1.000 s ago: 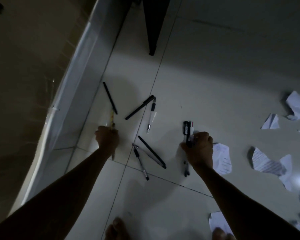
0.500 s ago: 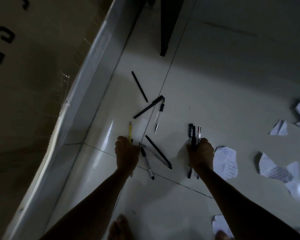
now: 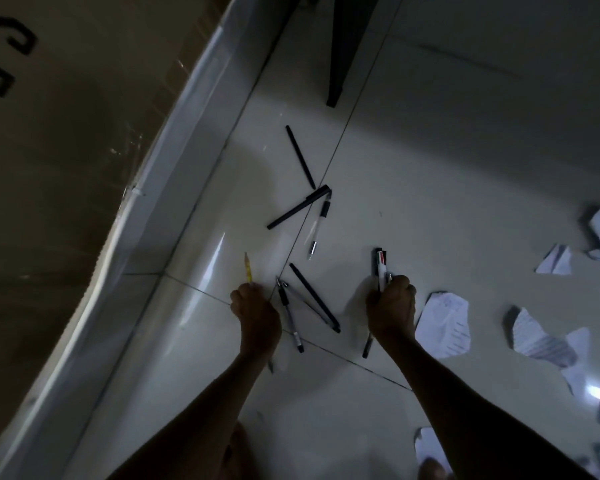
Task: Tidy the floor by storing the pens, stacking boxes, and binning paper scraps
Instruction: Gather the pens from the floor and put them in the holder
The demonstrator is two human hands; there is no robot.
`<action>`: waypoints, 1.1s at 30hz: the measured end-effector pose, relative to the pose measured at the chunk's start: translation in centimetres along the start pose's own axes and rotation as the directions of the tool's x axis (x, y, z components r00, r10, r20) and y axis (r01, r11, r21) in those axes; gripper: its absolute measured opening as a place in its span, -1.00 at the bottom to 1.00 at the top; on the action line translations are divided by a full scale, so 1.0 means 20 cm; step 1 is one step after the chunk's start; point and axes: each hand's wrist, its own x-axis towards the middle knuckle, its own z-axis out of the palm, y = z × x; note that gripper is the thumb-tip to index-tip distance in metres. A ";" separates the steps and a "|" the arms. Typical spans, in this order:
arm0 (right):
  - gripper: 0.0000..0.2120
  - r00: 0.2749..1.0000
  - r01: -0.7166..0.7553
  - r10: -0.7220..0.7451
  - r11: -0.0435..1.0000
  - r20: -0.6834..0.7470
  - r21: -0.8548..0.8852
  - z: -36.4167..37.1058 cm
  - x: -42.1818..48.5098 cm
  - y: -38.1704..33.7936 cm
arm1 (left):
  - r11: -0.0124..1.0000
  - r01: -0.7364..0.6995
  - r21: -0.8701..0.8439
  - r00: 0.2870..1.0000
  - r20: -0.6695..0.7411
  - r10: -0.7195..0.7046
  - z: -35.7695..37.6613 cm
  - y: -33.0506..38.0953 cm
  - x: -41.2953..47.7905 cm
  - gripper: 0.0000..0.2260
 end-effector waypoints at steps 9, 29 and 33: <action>-0.55 0.998 0.056 -0.056 0.998 -0.034 0.014 0.01 -0.07 0.07 | 0.913 -0.093 -0.398 0.991 -0.128 0.045 -0.10 0.12 0.05 -0.80; -0.70 0.998 0.030 -0.022 0.988 0.052 -0.152 0.02 -0.13 -0.01 | 0.615 0.330 -0.716 0.942 0.295 -0.161 -0.23 0.06 0.01 -0.96; -0.68 0.997 0.067 -0.055 0.973 0.062 -0.220 0.02 -0.13 -0.01 | 0.772 0.282 -0.570 0.959 0.136 -0.250 -0.18 0.06 -0.01 -0.77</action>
